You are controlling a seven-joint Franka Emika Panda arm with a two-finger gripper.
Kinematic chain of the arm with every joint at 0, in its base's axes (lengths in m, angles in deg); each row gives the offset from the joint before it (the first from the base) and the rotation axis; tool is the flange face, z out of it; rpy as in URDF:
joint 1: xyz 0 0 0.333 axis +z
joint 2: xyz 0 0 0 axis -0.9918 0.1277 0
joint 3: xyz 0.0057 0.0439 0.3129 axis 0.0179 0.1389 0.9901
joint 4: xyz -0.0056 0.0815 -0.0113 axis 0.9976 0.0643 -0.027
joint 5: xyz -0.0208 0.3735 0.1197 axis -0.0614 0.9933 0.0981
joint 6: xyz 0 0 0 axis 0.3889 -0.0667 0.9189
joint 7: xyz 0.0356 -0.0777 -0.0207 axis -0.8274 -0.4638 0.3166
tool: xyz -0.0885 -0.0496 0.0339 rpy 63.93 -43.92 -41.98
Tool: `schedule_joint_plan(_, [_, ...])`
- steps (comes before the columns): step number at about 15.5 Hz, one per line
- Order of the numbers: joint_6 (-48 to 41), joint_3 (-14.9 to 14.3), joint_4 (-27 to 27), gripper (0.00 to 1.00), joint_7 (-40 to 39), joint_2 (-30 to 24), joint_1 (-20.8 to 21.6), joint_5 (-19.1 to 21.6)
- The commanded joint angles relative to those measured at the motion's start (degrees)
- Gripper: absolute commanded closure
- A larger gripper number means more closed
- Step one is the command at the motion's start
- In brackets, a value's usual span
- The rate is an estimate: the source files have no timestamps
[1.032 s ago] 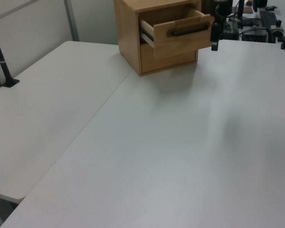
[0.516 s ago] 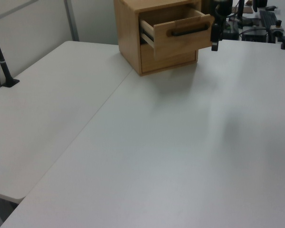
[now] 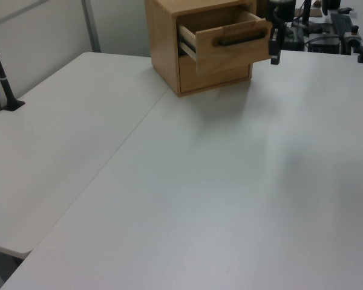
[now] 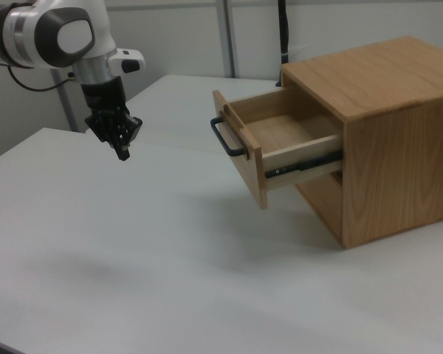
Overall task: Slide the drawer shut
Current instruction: 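Move the gripper toward the open drawer's front panel near the black handle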
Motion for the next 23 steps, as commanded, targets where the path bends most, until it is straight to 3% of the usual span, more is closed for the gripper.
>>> schedule_joint_plan(1, [-1.6,-0.1,1.8,1.0,-0.4,1.8,-0.5,1.3])
schedule_joint_plan(5, [-1.3,-0.1,3.9,1.0,6.2,4.0,-1.6,1.1])
schedule_joint_plan(8, [4.0,-0.1,5.9,1.0,14.6,6.9,-2.7,1.1])
schedule_joint_plan(15, [9.3,-0.1,14.1,1.0,28.7,16.0,-7.1,0.4])
schedule_joint_plan(20, [17.2,-0.2,14.3,1.0,30.5,18.5,-10.2,0.3])
schedule_joint_plan(23, [20.2,-0.2,17.3,1.0,30.6,21.3,-11.9,-0.1])
